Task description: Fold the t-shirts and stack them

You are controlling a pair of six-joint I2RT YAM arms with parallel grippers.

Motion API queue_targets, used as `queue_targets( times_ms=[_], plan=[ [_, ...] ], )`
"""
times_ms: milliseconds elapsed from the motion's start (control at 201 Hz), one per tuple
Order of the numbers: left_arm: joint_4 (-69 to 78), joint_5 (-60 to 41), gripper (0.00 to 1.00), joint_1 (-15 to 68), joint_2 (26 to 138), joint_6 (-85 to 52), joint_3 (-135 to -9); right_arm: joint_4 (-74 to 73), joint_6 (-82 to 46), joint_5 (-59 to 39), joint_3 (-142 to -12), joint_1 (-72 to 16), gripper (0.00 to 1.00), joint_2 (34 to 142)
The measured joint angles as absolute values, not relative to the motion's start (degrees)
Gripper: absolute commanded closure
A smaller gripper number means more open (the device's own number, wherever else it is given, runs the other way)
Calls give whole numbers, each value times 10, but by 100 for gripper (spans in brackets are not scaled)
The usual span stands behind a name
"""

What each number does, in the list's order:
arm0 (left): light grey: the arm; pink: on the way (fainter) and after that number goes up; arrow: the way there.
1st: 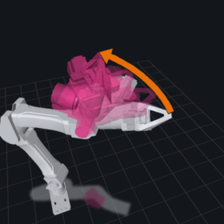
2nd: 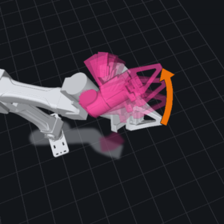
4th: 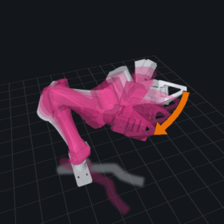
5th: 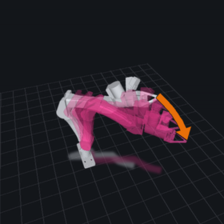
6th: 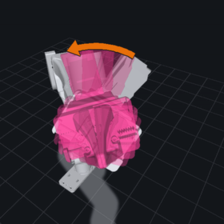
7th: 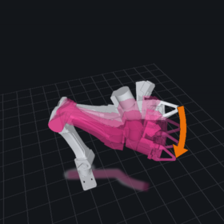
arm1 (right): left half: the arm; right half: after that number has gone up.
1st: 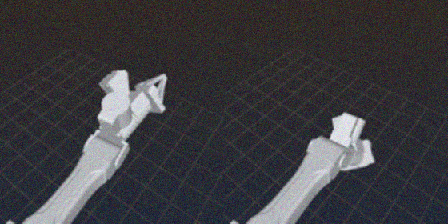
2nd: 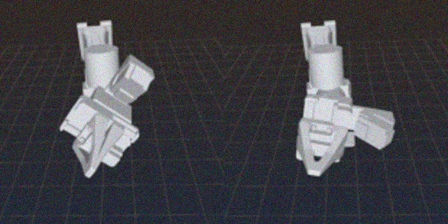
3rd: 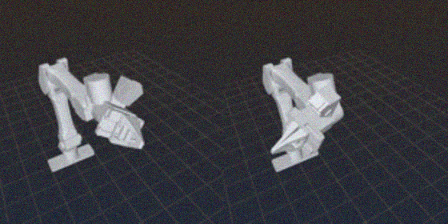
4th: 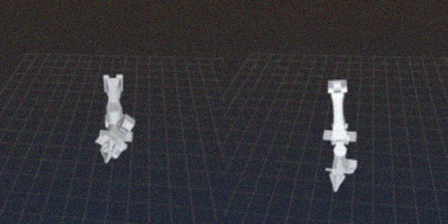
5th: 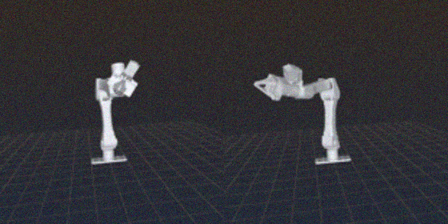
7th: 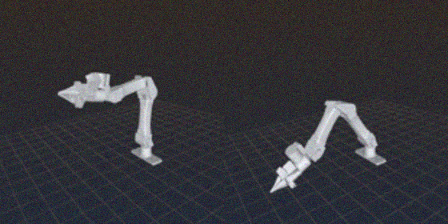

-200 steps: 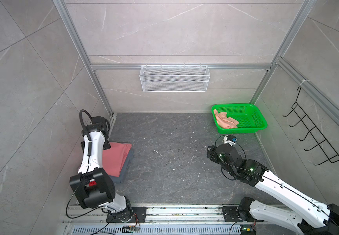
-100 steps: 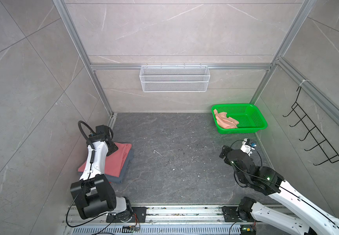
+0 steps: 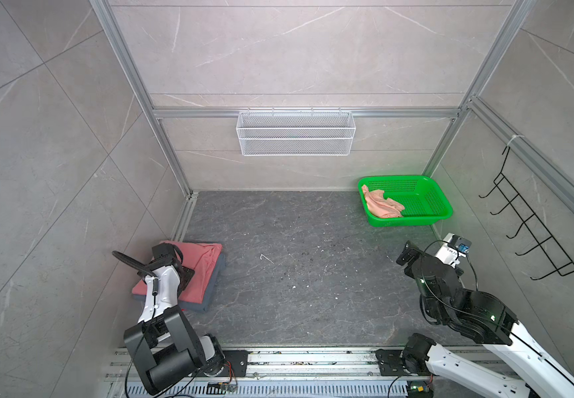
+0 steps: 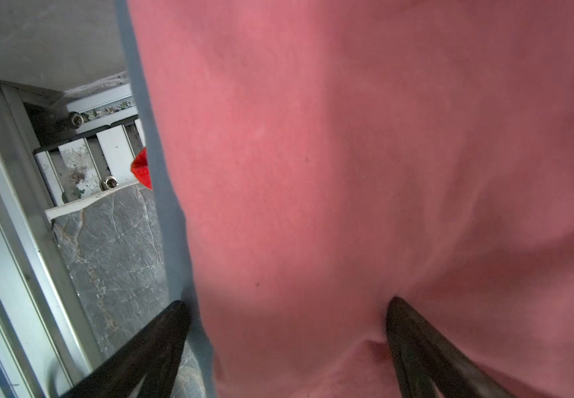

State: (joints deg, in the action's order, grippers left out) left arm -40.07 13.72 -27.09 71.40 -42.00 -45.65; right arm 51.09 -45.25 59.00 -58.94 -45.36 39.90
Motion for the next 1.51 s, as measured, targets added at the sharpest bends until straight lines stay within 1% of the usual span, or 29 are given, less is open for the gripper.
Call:
queue_targets(
  times_ms=[60, 259, 363, 463, 593, 732, 906, 1046, 1190, 1309, 1509],
  plan=[
    [-403, 126, 0, -273, 688, -419, -454, 504, -436, 596, -598, -454, 0, 413],
    [-389, 51, 0, -273, 560, -382, -482, 455, -384, 601, -608, -454, 0, 470],
    [-329, 0, 0, -273, 507, -356, -499, 413, -356, 600, -599, -454, 0, 484],
    [-264, -37, 0, -269, 496, -331, -499, 385, -328, 600, -586, -447, 0, 487],
    [-154, -30, 0, -235, 517, -269, -477, 347, -289, 599, -564, -424, 0, 488],
    [8, -30, 0, -171, 545, -175, -367, 325, -267, 584, -523, -370, 0, 473],
    [119, -29, 0, -114, 609, -106, -279, 323, -267, 570, -502, -318, 0, 465],
    [215, -29, 0, -105, 639, -93, -213, 314, -260, 565, -495, -305, 0, 484],
    [316, -26, 0, -105, 679, -88, -158, 281, -245, 553, -459, -290, 0, 506],
    [376, -25, 0, -105, 707, -83, -149, 245, -236, 543, -425, -268, 0, 513],
    [428, -25, 0, -105, 740, -79, -149, 165, -215, 509, -375, -215, 0, 536]
  ],
)
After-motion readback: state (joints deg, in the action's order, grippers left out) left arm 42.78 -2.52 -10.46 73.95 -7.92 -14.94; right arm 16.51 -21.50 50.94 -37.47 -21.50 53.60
